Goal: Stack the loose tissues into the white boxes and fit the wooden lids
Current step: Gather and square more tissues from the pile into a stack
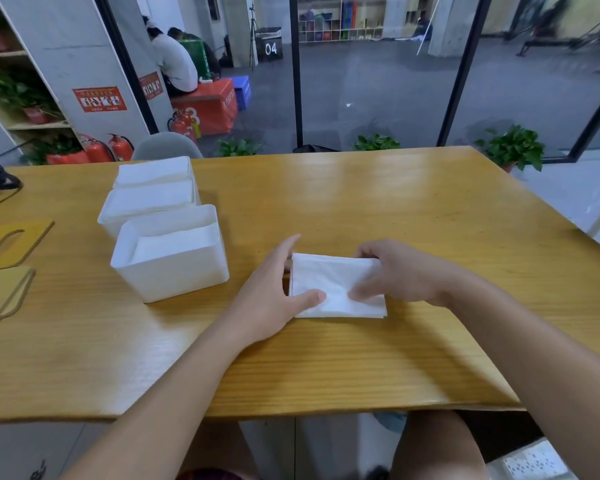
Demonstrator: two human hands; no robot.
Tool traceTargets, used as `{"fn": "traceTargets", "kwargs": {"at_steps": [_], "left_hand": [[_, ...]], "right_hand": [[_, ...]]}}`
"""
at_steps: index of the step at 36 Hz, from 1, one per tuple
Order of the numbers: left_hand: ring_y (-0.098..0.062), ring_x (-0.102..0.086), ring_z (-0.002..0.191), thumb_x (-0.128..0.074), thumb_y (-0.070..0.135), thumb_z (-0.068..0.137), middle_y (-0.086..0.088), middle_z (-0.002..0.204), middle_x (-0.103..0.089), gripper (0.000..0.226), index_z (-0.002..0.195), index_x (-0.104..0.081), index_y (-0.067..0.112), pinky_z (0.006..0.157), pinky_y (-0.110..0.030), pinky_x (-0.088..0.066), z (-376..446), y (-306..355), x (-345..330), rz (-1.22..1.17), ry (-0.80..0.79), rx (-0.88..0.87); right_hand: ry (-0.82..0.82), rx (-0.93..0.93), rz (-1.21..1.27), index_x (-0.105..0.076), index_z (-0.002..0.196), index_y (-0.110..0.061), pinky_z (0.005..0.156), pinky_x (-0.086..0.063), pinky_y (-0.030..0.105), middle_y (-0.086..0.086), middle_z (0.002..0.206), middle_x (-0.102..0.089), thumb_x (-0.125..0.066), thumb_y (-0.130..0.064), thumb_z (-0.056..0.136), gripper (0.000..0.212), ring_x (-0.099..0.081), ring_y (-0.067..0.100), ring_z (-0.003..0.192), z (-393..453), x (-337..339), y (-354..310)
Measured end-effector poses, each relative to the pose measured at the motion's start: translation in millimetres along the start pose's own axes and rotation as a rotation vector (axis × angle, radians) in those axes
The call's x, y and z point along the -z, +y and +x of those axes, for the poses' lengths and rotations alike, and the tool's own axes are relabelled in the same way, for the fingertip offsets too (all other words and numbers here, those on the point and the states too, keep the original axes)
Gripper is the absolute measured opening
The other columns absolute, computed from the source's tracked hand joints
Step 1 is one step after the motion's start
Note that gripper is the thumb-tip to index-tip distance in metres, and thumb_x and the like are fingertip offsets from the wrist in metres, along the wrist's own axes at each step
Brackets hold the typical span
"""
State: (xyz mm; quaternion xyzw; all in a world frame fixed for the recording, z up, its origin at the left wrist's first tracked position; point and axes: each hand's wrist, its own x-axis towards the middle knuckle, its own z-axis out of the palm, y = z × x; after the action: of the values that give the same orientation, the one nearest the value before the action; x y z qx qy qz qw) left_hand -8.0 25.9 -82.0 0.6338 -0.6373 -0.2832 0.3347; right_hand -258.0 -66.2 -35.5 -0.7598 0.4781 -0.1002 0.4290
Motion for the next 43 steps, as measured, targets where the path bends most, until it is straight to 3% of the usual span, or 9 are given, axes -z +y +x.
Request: {"fn": "traceTargets", "kwargs": {"at_steps": [5, 10, 15, 20, 27, 29, 31, 39, 43], "left_hand": [[-0.002, -0.073, 0.116, -0.092, 0.05, 0.085, 0.022, 0.129, -0.075, 0.107, 0.161, -0.019, 0.064, 0.098, -0.031, -0.055, -3.7, 1.4, -3.5, -0.323, 0.061, 0.063], [-0.017, -0.077, 0.113, -0.088, 0.035, 0.09, 0.005, 0.12, -0.081, 0.058, 0.14, -0.061, 0.042, 0.1, -0.041, -0.058, 4.8, 10.9, -5.2, -0.569, 0.208, 0.069], [-0.017, -0.076, 0.114, -0.079, 0.032, 0.096, 0.006, 0.121, -0.08, 0.03, 0.124, -0.07, 0.035, 0.1, -0.044, -0.058, 9.2, 16.8, -5.2, -0.565, 0.253, 0.038], [-0.01, -0.067, 0.091, -0.07, 0.024, 0.079, 0.009, 0.109, -0.071, 0.046, 0.12, -0.057, 0.041, 0.081, -0.036, -0.052, -0.5, 6.4, -14.3, -0.469, 0.306, 0.112], [-0.014, -0.061, 0.08, -0.061, 0.02, 0.079, 0.002, 0.107, -0.07, 0.08, 0.146, -0.037, 0.056, 0.069, -0.032, -0.05, -2.5, 10.3, -26.4, -0.436, 0.303, 0.083], [-0.007, -0.065, 0.094, -0.062, 0.021, 0.08, 0.029, 0.131, -0.056, 0.09, 0.155, -0.029, 0.058, 0.073, -0.024, -0.052, -0.9, 13.1, -28.9, -0.431, 0.302, 0.058], [0.007, -0.063, 0.106, -0.064, 0.021, 0.082, 0.042, 0.13, -0.045, 0.095, 0.159, -0.024, 0.06, 0.077, -0.014, -0.052, -0.9, 12.7, -27.8, -0.448, 0.317, 0.081], [-0.004, -0.061, 0.109, -0.064, 0.02, 0.077, 0.009, 0.128, -0.058, 0.089, 0.15, -0.037, 0.062, 0.09, -0.027, -0.048, 4.2, 11.6, -23.8, -0.475, 0.368, 0.093], [-0.014, -0.062, 0.086, -0.061, 0.009, 0.085, -0.005, 0.112, -0.069, 0.084, 0.154, -0.041, 0.053, 0.082, -0.032, -0.05, 6.0, 3.7, -16.9, -0.511, 0.4, 0.051]], "right_hand": [[0.139, 0.093, 0.229, -0.071, 0.101, -0.032, 0.062, -0.054, 0.034, 0.0, 0.092, -0.078, -0.092, -0.013, 0.079, 0.036, -0.072, 0.016, 0.075, -6.7, -12.9, 2.5], [0.288, 0.21, 0.658, -0.069, 0.129, -0.032, 0.071, -0.061, 0.032, 0.004, 0.108, -0.08, -0.091, -0.005, 0.079, 0.061, -0.078, 0.02, 0.091, -1.7, -29.5, -3.6], [0.429, 0.31, 0.808, -0.069, 0.132, -0.026, 0.079, -0.06, 0.027, 0.001, 0.11, -0.08, -0.082, -0.003, 0.091, 0.049, -0.075, 0.015, 0.097, 2.4, -46.3, -11.2], [0.445, 0.293, 0.654, -0.064, 0.136, -0.029, 0.075, -0.056, 0.023, -0.003, 0.11, -0.075, -0.079, -0.004, 0.096, 0.049, -0.069, 0.013, 0.092, 0.8, -70.6, -4.5], [0.46, 0.259, 0.561, -0.057, 0.14, -0.039, 0.069, -0.052, 0.017, -0.003, 0.112, -0.069, -0.075, -0.011, 0.096, 0.055, -0.065, 0.003, 0.083, 3.8, -73.7, -10.4], [0.478, 0.251, 0.589, -0.055, 0.142, -0.037, 0.073, -0.055, 0.02, -0.001, 0.117, -0.069, -0.073, -0.007, 0.097, 0.057, -0.064, 0.005, 0.087, 4.8, -73.3, -10.5], [0.473, 0.222, 0.62, -0.054, 0.145, -0.037, 0.074, -0.054, 0.019, -0.001, 0.118, -0.068, -0.071, -0.005, 0.097, 0.06, -0.062, 0.003, 0.086, 4.6, -72.4, -7.6], [0.444, 0.267, 0.629, -0.057, 0.142, -0.035, 0.076, -0.055, 0.017, -0.007, 0.125, -0.066, -0.072, -0.01, 0.088, 0.062, -0.066, 0.003, 0.093, 5.9, -71.7, -10.8], [0.475, 0.257, 0.643, -0.056, 0.141, -0.043, 0.077, -0.059, 0.029, -0.008, 0.121, -0.068, -0.072, -0.026, 0.088, 0.058, -0.068, 0.006, 0.093, 6.1, -72.7, -10.5]]}}
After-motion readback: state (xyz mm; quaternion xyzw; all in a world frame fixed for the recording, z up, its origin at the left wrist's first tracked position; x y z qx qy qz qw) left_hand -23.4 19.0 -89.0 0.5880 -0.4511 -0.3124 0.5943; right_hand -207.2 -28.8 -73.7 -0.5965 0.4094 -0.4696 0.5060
